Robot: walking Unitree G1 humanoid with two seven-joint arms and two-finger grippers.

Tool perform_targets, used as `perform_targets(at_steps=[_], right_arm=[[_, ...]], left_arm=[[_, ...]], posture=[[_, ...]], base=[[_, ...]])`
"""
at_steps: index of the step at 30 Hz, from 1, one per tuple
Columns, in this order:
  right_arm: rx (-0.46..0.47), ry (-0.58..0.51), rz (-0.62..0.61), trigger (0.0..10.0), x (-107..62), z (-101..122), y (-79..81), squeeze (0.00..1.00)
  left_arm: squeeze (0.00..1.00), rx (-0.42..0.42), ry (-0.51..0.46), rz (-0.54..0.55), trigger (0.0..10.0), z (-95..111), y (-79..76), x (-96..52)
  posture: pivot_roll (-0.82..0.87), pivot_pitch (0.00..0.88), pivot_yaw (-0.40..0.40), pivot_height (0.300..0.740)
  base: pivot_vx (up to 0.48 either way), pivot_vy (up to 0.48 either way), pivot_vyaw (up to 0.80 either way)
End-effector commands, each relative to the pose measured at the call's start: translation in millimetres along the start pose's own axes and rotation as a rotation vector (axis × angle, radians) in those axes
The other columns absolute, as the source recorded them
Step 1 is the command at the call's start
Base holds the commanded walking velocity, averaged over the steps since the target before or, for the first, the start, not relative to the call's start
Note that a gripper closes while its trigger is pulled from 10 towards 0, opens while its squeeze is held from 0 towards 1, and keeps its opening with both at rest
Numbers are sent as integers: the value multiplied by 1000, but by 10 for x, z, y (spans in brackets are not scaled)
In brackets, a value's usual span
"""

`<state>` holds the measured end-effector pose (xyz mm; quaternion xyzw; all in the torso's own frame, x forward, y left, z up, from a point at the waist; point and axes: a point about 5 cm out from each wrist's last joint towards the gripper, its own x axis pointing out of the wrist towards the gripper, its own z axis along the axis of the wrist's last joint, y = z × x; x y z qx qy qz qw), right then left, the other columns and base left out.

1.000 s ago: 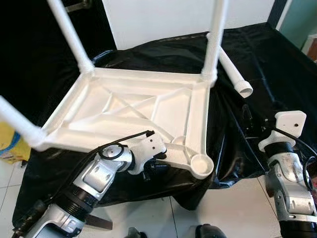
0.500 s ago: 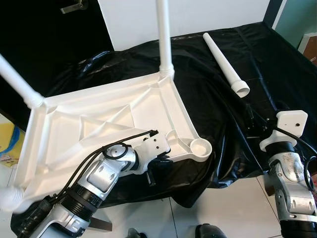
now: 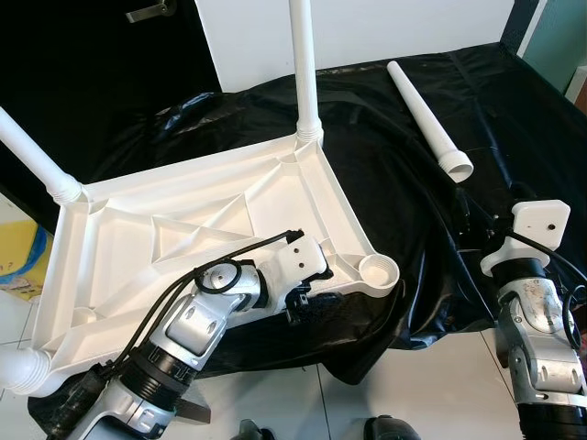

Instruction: Building children table

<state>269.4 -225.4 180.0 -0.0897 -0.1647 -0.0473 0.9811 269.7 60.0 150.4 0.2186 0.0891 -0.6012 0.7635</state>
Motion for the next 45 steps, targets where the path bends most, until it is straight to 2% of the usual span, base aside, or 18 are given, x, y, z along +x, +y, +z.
perform_targets(at_steps=[1, 4, 5, 6, 7, 9, 11, 14, 19, 20, 24, 28, 29, 31, 32, 33, 40, 45], right_arm=[[-2, 13, -13, 10000, 9, -29, -25, 0], [13, 26, -43, 10000, 23, -60, -62, 0], [13, 26, -43, 10000, 23, -60, -62, 0], [21, 30, -54, 10000, 44, -73, -72, 0], [21, 30, -54, 10000, 44, -73, -72, 0], [34, 39, -74, 10000, 101, -105, -88, 0], [34, 39, -74, 10000, 101, -105, -88, 0], [52, 61, -117, 10000, 240, -186, -142, 0], [67, 79, -133, 10000, 307, -237, -162, 0], [79, 92, -144, 10000, 340, -271, -172, 1000], [94, 104, -146, 10000, 397, -313, -168, 1000], [106, 124, -142, 10000, 524, -352, -152, 1000], [109, 128, -142, 10000, 574, -358, -147, 898], [109, 128, -142, 10000, 574, -358, -147, 898], [111, 131, -140, 10000, 611, -361, -142, 620], [109, 138, -135, 10000, 657, -364, -135, 0], [86, 130, -127, 10000, 833, -311, -131, 0], [86, 123, -125, 10000, 851, -301, -134, 0]], left_arm=[[0, 14, -51, 23, 10000, 74, 1, -39], [0, 19, -142, 19, 10000, 203, -1, -73], [0, 19, -142, 19, 10000, 203, -1, -73], [0, 21, -191, 35, 10000, 275, 16, -81], [0, 21, -191, 35, 10000, 275, 16, -81], [0, 11, -276, 73, 10000, 407, 57, -97], [0, 11, -276, 73, 10000, 407, 57, -97], [0, -3, -358, 89, 10000, 548, 79, -130], [0, -1, -364, 88, 10000, 569, 75, -136], [0, 2, -362, 85, 10000, 570, 68, -137], [0, 2, -364, 83, 10000, 578, 57, -142], [0, 0, -373, 82, 10000, 607, 36, -158], [0, -2, -378, 83, 10000, 619, 32, -163], [0, -2, -378, 83, 10000, 619, 32, -163], [0, -3, -380, 83, 10000, 627, 28, -166], [0, -4, -383, 83, 10000, 637, 18, -172], [0, -30, -396, 85, 10000, 680, -38, -184], [0, -29, -399, 85, 10000, 693, -58, -192]], posture=[[-135, 106, 101, 740], [-134, 106, 102, 740], [-134, 106, 102, 740], [-131, 107, 105, 740], [-131, 107, 105, 740], [-127, 106, 108, 740], [-127, 106, 108, 740], [-126, 107, 112, 740], [-126, 107, 114, 740], [-120, 108, 114, 740], [-117, 110, 114, 740], [-105, 123, 117, 740], [-101, 132, 119, 740], [-101, 132, 119, 740], [-100, 134, 119, 740], [-95, 147, 120, 740], [-85, 194, 122, 740], [-84, 203, 124, 740]], base=[[0, 0, 0], [0, 0, 0], [0, 0, 0], [0, 0, 0], [0, 0, 0], [0, 0, 0], [0, 0, 0], [0, 0, 0], [0, 0, 0], [0, 0, 0], [0, 0, 0], [0, 0, 0], [0, 0, 0], [0, 0, 0], [0, 0, 0], [0, 0, 0], [0, 0, 0], [0, 0, 0]])
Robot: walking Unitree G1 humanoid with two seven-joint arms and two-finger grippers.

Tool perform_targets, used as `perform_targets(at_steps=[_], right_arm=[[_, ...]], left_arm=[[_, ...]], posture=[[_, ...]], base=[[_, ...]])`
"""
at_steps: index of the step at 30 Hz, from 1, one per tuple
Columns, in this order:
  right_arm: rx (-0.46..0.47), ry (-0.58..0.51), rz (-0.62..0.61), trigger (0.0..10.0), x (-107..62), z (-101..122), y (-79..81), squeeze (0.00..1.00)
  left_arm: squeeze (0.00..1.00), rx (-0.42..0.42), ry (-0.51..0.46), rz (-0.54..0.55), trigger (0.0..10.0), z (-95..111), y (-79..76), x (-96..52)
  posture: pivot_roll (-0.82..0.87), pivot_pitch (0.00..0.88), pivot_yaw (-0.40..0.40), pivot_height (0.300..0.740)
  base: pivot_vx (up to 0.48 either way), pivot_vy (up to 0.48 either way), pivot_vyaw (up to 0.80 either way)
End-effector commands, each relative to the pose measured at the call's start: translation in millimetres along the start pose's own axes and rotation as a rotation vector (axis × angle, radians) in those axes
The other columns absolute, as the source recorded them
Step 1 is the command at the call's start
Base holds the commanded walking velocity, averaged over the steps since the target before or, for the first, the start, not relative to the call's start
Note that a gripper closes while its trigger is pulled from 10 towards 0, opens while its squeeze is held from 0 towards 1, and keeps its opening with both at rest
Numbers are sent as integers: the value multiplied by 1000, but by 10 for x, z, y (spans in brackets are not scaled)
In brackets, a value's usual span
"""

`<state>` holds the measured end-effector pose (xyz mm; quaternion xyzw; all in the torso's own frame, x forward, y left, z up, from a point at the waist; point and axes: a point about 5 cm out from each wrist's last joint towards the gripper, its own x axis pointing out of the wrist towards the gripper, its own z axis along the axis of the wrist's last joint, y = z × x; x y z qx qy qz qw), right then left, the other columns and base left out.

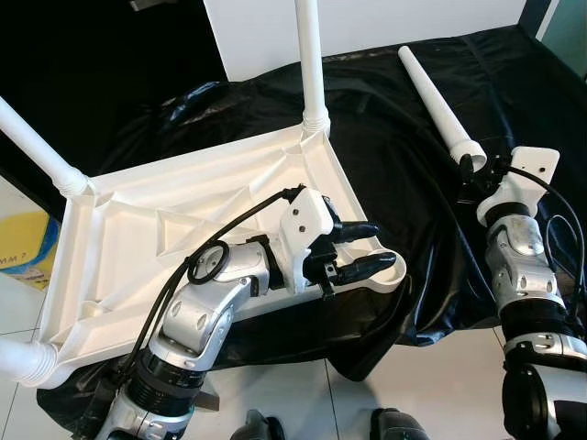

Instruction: Building children table

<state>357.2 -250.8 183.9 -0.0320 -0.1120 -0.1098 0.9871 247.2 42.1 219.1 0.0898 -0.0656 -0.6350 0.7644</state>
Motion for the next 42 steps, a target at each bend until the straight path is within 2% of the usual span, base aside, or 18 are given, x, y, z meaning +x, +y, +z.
perform_targets(at_steps=[1, 5, 14, 29, 42], right_arm=[[-3, -6, 11, 10000, 38, 21, 10, 0], [-4, -18, 22, 10000, 161, 117, 4, 0], [-8, -22, 38, 10000, 313, 224, -20, 0], [47, -46, 112, 10000, 462, 399, 34, 0], [49, -86, 145, 10000, 573, 608, 55, 0]], left_arm=[[0, -10, 3, 96, 10000, 8, 26, -23], [0, -25, -8, 100, 10000, 57, 2, -26], [0, -54, 10, 101, 10000, 68, -72, -78], [0, -82, 37, 124, 10000, 91, -104, -119], [0, -117, 46, 126, 10000, 104, -163, -118]], posture=[[-73, 246, 131, 740], [-61, 282, 141, 740], [-34, 323, 150, 740], [6, 368, 162, 740], [16, 409, 175, 740]], base=[[0, 0, 0], [0, 0, 0], [0, 0, 0], [0, 0, 0], [0, 0, 0]])
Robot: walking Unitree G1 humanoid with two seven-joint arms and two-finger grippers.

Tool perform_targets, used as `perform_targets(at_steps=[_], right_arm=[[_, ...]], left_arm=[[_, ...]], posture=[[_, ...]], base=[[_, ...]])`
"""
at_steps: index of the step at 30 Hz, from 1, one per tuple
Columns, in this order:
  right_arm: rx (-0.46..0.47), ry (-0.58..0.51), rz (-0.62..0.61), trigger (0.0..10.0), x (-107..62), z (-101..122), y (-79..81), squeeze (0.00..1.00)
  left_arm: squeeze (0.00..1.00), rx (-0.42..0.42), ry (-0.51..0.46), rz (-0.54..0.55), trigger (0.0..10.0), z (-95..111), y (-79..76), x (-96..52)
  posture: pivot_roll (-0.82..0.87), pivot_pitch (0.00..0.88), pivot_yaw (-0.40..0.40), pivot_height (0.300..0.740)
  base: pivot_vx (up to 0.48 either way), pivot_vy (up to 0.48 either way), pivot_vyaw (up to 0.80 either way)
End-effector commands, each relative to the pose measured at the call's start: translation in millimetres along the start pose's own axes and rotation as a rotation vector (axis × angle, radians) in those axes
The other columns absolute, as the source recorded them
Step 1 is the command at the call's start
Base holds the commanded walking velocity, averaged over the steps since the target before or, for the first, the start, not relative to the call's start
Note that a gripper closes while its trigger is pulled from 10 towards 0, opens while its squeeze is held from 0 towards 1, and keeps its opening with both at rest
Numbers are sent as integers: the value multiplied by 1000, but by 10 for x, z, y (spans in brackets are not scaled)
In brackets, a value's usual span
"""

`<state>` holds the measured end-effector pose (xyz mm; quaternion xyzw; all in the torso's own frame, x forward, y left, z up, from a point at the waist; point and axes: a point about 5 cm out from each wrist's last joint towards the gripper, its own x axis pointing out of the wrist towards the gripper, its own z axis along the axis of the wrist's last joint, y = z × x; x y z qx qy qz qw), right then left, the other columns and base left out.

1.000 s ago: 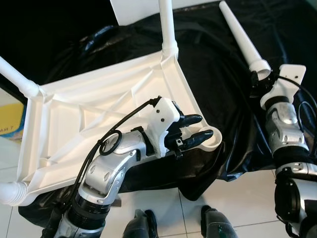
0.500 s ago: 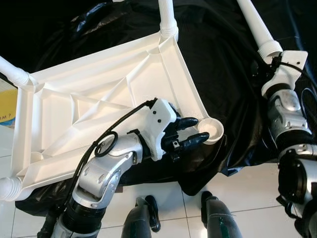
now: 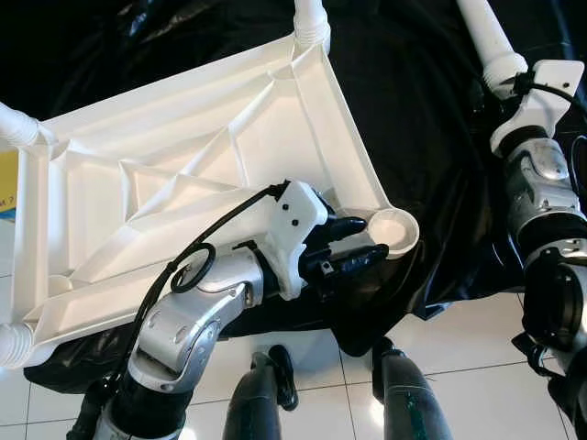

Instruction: Building children table

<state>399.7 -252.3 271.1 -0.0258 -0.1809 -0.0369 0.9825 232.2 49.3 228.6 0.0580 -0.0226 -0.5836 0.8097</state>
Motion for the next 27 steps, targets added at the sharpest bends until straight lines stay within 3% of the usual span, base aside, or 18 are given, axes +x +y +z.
perform_targets(at_steps=[1, 7, 8, 17, 18, 19, 20, 21, 25, 27], right_arm=[[13, 48, 18, 10000, -29, -112, 31, 0], [5, 49, 45, 10000, 15, -73, 94, 0], [10, 48, 56, 0, 17, -76, 119, 0], [54, 33, 83, 0, 9, -94, 180, 0], [67, 27, 88, 588, 8, -96, 192, 0], [80, 0, 89, 6510, 6, -74, 200, 0], [80, 0, 89, 6510, 6, -74, 200, 0], [87, -28, 91, 10000, 7, -46, 210, 0], [90, -134, 99, 10000, -33, 36, 254, 0], [90, -134, 99, 10000, -33, 36, 254, 0]], left_arm=[[0, -18, 8, -7, 10000, -23, -54, -21], [0, -31, 18, -6, 10000, -34, -78, -19], [0, -35, 20, -4, 10000, -33, -80, -16], [0, -42, 22, 4, 10000, -25, -78, -9], [0, -43, 22, 6, 10000, -24, -78, -9], [0, -45, 21, 10, 10000, -19, -75, -6], [0, -45, 21, 10, 10000, -19, -75, -6], [0, -45, 20, 13, 10000, -14, -74, -6], [0, -44, 14, 23, 10000, -6, -65, -4], [0, -44, 14, 23, 10000, -6, -65, -4]], posture=[[17, 414, 177, 740], [18, 421, 179, 740], [21, 419, 177, 740], [18, 412, 171, 740], [18, 412, 171, 740], [15, 406, 164, 740], [15, 406, 164, 740], [15, 406, 163, 740], [5, 393, 154, 740], [5, 393, 154, 740]], base=[[0, 0, 0], [0, 0, 0], [0, 0, 0], [0, 0, 0], [0, 0, 0], [0, 0, 0], [0, 0, 0], [0, 0, 0], [0, 0, 0], [0, 0, 0]])
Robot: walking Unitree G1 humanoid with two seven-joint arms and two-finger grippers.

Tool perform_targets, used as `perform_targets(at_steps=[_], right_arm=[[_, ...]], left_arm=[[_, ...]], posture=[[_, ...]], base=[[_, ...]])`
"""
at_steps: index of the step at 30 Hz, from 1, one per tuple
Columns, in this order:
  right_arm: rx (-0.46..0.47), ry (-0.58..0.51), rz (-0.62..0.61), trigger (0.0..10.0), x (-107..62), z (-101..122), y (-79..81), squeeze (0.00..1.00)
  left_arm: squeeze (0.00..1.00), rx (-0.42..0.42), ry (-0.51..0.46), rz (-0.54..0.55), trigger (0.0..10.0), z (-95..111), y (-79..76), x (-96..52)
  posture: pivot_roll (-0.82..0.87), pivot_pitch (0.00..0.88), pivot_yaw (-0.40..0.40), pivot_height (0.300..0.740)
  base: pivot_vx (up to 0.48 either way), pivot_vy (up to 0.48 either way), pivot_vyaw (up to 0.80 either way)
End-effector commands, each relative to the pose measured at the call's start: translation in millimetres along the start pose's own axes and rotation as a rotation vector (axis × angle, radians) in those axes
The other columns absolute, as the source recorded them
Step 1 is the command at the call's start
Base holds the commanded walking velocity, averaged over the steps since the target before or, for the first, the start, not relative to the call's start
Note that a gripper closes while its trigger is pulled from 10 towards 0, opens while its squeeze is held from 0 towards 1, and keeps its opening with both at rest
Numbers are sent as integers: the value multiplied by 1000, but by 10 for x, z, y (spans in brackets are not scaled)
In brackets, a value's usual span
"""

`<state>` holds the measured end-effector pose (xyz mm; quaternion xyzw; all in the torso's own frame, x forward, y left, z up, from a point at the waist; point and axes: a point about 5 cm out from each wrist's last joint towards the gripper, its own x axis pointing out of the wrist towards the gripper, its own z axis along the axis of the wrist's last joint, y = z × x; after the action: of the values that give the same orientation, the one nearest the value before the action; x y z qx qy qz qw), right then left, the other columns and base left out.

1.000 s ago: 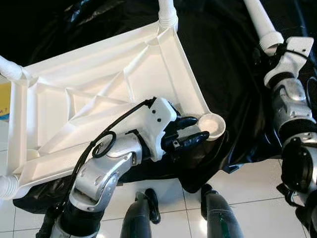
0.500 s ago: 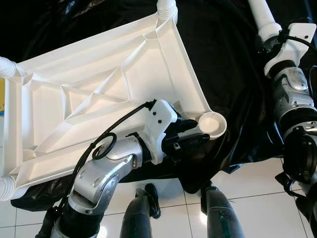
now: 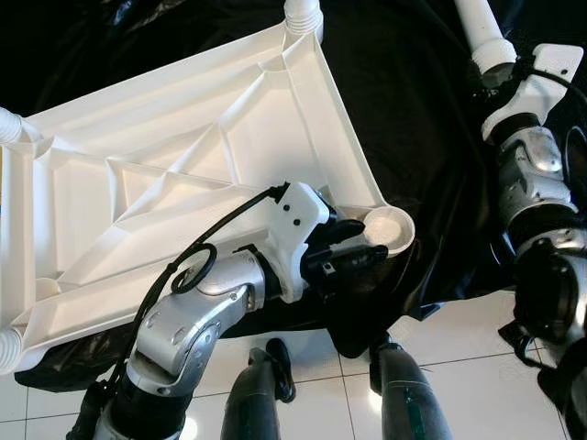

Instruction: Building children table

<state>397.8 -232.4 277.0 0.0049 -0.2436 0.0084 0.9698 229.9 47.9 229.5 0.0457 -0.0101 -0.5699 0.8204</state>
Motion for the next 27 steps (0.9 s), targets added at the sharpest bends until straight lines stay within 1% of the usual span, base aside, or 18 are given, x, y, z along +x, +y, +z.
perform_targets(at_steps=[1, 4, 6, 7, 8, 10, 14, 19, 24, 26, 27], right_arm=[[7, -26, 30, 10000, -42, -30, 71, 0], [-4, -50, 38, 10000, -72, -22, 90, 0], [-20, -97, 56, 10000, -122, 15, 135, 0], [-21, -121, 62, 10000, -126, 52, 151, 0], [-21, -121, 62, 10000, -126, 52, 151, 0], [-21, -165, 66, 10000, -103, 144, 162, 0], [-19, -179, 62, 10000, -95, 187, 159, 0], [-6, -166, 57, 10000, -105, 171, 154, 0], [-7, -116, 59, 10000, -141, 100, 174, 0], [-47, -52, 54, 10000, -135, 56, 165, 0], [-86, -16, 51, 10000, -131, 31, 157, 0]], left_arm=[[0, -8, 5, -9, 10000, -18, -37, -10], [0, -7, 1, -7, 10000, -13, -33, -1], [0, -7, -6, -6, 10000, -7, -22, 22], [0, -7, -7, -6, 10000, -6, -18, 31], [0, -7, -7, -6, 10000, -6, -18, 31], [0, -9, -8, -6, 10000, -6, -15, 39], [0, -9, -8, -7, 10000, -5, -16, 43], [0, -9, -9, -7, 10000, -2, -19, 44], [0, -9, -9, -5, 10000, 3, -23, 37], [0, -8, -11, -5, 10000, 7, -26, 37], [0, -9, -13, -5, 10000, 8, -27, 36]], posture=[[5, 393, 154, 740], [-1, 385, 150, 740], [-8, 378, 147, 740], [-10, 376, 147, 740], [-10, 376, 147, 740], [-11, 375, 147, 740], [-12, 373, 147, 740], [-8, 374, 145, 740], [-8, 378, 144, 740], [-9, 380, 143, 740], [-11, 381, 144, 740]], base=[[0, 0, 0], [0, 0, 0], [0, 0, 0], [0, 0, 0], [0, 0, 0], [0, 0, 0], [0, 0, 0], [0, 0, 0], [0, 0, 0], [0, 0, 0], [0, 0, 0]])
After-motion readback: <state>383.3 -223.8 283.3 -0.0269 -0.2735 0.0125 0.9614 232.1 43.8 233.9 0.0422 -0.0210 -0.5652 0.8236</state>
